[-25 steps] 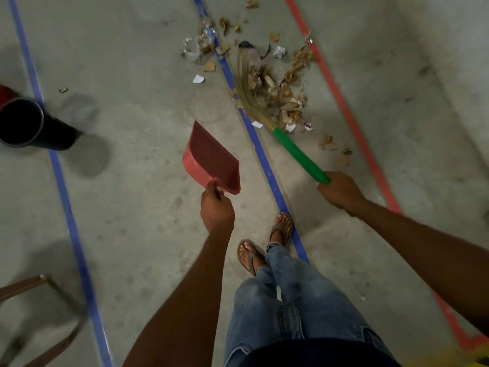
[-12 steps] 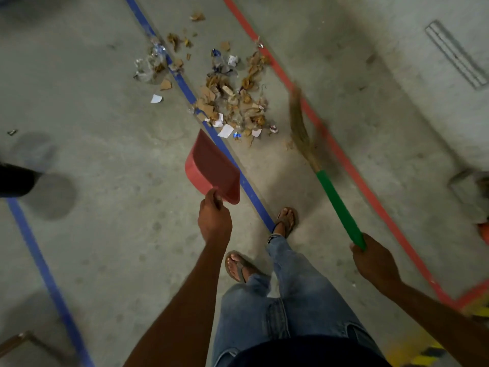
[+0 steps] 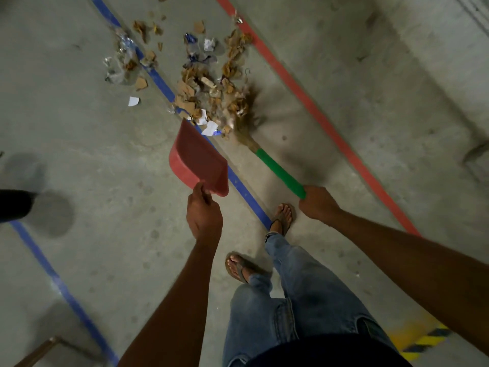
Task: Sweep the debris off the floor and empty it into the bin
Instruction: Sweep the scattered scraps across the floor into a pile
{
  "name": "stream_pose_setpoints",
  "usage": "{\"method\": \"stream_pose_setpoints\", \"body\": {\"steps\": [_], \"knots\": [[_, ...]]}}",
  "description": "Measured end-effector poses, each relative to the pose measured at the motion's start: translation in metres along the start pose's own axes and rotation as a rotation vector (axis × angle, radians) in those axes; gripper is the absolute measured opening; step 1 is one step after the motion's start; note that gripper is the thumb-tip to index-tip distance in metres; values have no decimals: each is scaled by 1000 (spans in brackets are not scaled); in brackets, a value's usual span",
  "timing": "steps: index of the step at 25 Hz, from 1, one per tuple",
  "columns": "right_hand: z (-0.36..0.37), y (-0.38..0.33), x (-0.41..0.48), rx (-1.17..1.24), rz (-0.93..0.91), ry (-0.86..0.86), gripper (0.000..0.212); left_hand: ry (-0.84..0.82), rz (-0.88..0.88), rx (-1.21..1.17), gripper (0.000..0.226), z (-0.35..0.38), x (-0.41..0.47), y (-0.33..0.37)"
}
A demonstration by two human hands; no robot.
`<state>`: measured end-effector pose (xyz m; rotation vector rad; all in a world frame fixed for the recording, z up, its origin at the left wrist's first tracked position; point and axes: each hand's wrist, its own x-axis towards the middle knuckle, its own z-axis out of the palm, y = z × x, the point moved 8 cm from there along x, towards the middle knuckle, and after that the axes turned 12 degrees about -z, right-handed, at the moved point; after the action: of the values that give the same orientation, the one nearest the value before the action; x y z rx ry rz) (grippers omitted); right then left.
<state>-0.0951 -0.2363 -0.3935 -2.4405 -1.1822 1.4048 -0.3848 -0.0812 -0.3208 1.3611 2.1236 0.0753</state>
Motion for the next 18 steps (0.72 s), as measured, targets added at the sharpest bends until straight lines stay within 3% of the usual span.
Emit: {"method": "stream_pose_setpoints", "body": {"steps": [5, 12, 15, 18], "knots": [[-53, -28, -5, 122, -74, 92, 9, 55, -3, -24, 39, -9, 20, 56], [-75, 56, -99, 74, 118, 172, 11, -91, 81, 33, 41, 21, 44, 95], [-42, 82, -93, 77, 311, 44, 11, -161, 118, 113, 42, 36, 53, 99], [-4, 51, -44, 59, 272, -85, 26, -141, 118, 146, 43, 28, 71, 90]]}}
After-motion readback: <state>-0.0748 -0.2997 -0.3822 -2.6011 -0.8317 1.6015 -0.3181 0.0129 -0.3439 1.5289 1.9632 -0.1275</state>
